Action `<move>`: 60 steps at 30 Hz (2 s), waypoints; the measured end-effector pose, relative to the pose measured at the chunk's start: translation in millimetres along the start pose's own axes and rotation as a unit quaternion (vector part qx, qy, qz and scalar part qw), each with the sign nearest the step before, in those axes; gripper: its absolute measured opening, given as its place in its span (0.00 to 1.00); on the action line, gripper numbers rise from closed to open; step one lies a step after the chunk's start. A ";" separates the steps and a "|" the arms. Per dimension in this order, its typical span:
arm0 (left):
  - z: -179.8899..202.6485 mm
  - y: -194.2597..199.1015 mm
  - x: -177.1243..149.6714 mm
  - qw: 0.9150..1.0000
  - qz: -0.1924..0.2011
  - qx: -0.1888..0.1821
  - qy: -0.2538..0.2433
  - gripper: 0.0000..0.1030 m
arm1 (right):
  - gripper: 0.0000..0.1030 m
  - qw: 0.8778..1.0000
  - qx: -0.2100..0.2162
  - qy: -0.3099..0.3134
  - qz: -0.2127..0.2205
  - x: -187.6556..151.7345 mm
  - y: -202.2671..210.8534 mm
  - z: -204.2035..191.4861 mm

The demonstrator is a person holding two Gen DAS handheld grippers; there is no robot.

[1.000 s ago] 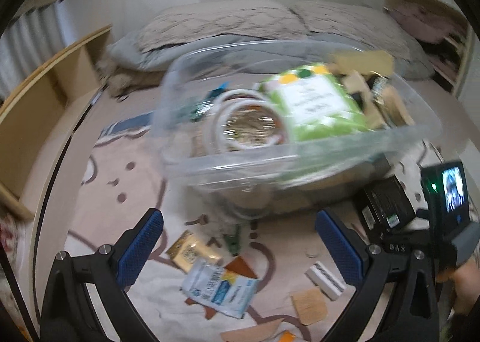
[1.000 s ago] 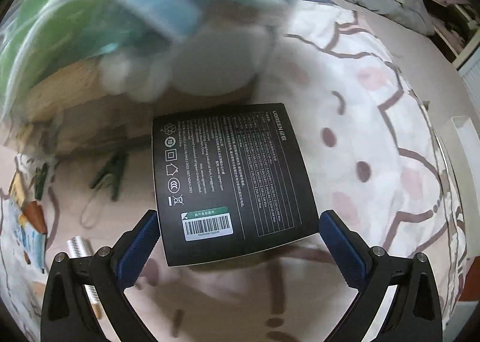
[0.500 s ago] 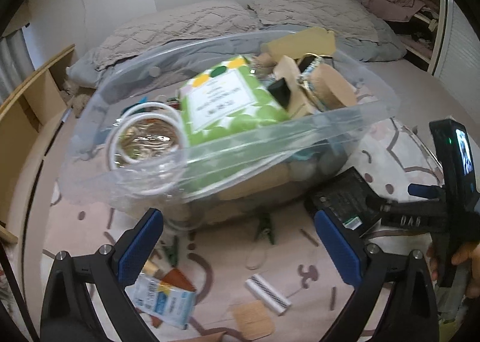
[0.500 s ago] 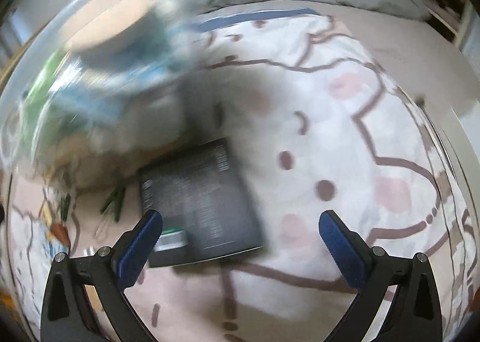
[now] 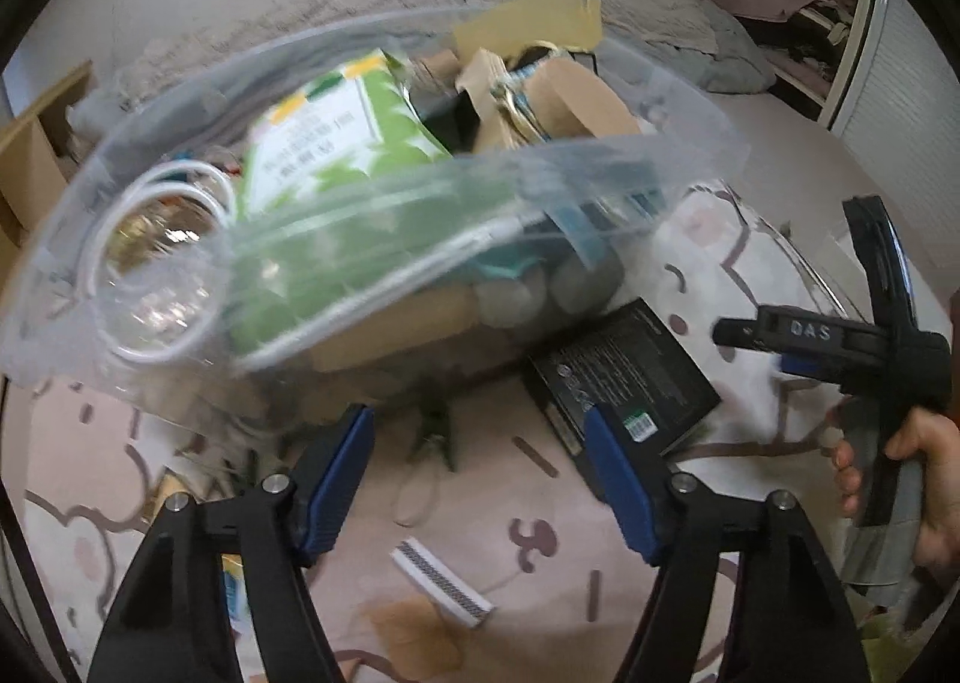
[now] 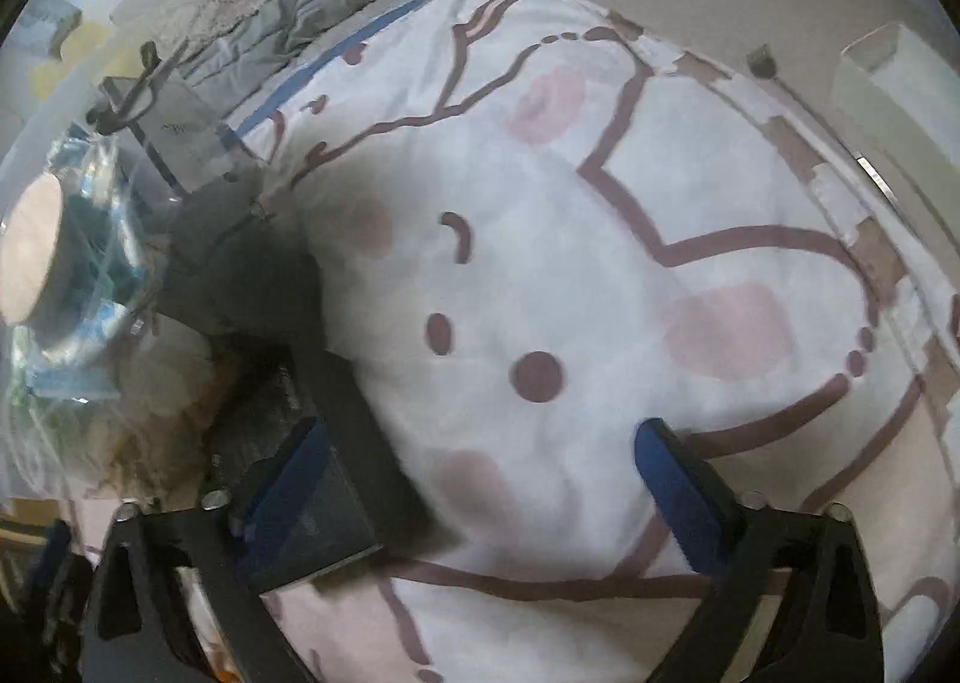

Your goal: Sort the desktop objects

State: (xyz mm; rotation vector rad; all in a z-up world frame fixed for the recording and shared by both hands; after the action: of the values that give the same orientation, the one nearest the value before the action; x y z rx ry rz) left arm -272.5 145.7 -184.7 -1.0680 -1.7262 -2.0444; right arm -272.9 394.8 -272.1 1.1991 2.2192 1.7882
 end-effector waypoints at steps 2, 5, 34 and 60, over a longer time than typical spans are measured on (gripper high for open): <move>0.9 -4.9 -3.4 1.000 -0.011 -0.005 0.003 0.58 | 0.70 1.000 0.022 -0.006 -0.007 -1.6 -1.4 -8.1; 0.7 -10.7 -7.5 1.000 -0.020 -0.005 0.004 0.58 | 0.63 0.998 0.055 -0.015 -0.011 -0.7 -0.2 -19.2; -9.8 -17.2 -18.9 0.998 -0.027 -0.052 0.019 0.58 | 0.29 0.992 0.105 -0.060 -0.031 4.1 -45.9 -65.7; 40.0 -13.4 -72.3 0.992 -0.089 -0.080 -0.032 0.58 | 0.29 0.993 0.068 0.049 -0.082 -46.7 -3.8 -69.6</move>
State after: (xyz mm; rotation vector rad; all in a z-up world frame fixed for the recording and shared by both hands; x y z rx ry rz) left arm -216.0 168.1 -242.3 -1.0703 -1.7716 -2.3164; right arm -276.0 311.0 -271.7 0.9359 2.4492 1.6920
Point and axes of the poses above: each gripper's, at about its wrist camera, not at the fingertips, and y roughly against the way its jaws point, z to its right, x to its top, the point moved 7 cm from there along -y, roughly the way its jaws point, and after that the axes turned 9 degrees about z, right-handed, at the moved point
